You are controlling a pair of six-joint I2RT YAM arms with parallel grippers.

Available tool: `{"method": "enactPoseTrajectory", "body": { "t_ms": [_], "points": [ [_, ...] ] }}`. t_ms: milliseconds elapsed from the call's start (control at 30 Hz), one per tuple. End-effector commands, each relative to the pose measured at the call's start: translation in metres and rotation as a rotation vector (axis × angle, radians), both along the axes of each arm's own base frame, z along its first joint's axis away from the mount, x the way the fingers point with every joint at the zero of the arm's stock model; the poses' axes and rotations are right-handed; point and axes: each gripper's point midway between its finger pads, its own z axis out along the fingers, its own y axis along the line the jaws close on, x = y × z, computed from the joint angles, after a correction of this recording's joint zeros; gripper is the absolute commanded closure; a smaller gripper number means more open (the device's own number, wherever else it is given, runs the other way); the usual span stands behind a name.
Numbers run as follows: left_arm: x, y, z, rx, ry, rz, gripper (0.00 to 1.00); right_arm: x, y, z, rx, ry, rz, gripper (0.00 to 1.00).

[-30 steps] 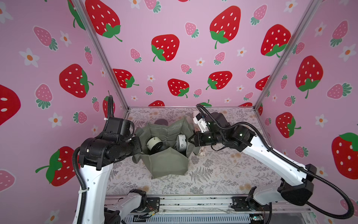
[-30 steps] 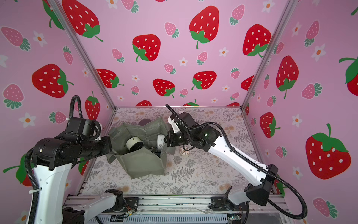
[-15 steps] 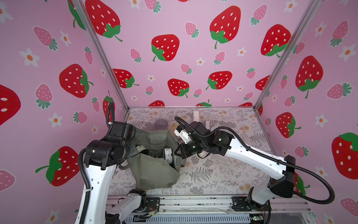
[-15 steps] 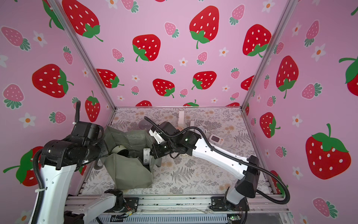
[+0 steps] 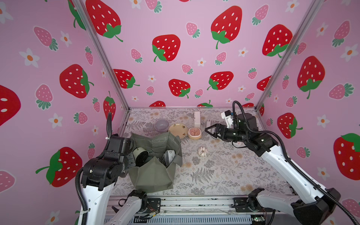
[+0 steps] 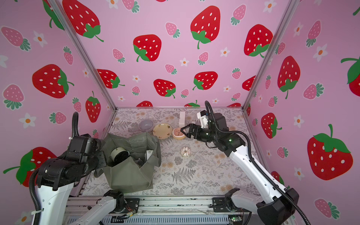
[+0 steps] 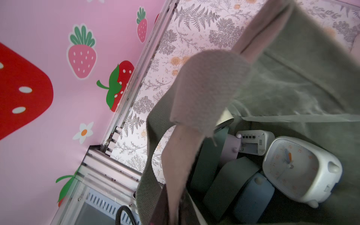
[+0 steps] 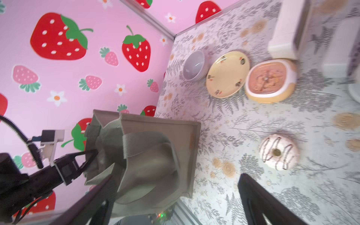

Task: Put the alarm clock into the canvas bag
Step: Pick up the alarm from the center of the board.

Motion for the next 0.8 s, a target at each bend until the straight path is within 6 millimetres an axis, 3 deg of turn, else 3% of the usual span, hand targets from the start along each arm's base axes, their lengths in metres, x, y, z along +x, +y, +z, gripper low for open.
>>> {"method": "enactPoseTrajectory", "body": {
  "t_ms": [0, 33, 133, 300, 400, 567, 667, 767],
  "points": [
    [0.015, 0.005, 0.009, 0.037, -0.001, 0.020, 0.72, 0.020, -0.009, -0.032, -0.109, 0.015, -0.031, 0.00],
    [0.016, 0.007, 0.010, 0.054, 0.026, 0.033, 0.62, 0.030, -0.012, -0.040, -0.169, -0.007, -0.046, 0.00],
    [0.018, 0.009, 0.018, 0.073, 0.060, 0.033, 0.45, 0.054, -0.016, -0.072, -0.339, -0.027, -0.057, 0.00],
    [0.019, 0.012, 0.052, 0.082, -0.034, 0.026, 0.31, 0.081, -0.001, -0.109, -0.549, -0.109, -0.011, 0.00],
    [0.021, 0.004, 0.073, 0.040, -0.100, -0.012, 0.25, 0.090, 0.011, -0.125, -0.570, -0.086, 0.027, 0.00],
    [0.026, -0.023, 0.111, -0.098, -0.235, -0.113, 0.22, 0.105, 0.024, -0.131, -0.470, -0.023, 0.025, 0.04],
    [0.035, -0.043, 0.125, -0.223, -0.326, -0.154, 0.23, 0.120, 0.010, -0.123, -0.454, -0.010, -0.035, 0.10],
    [0.048, -0.062, 0.126, -0.338, -0.345, -0.180, 0.24, 0.139, -0.019, -0.118, -0.487, -0.005, -0.116, 0.17]
  ]
}}
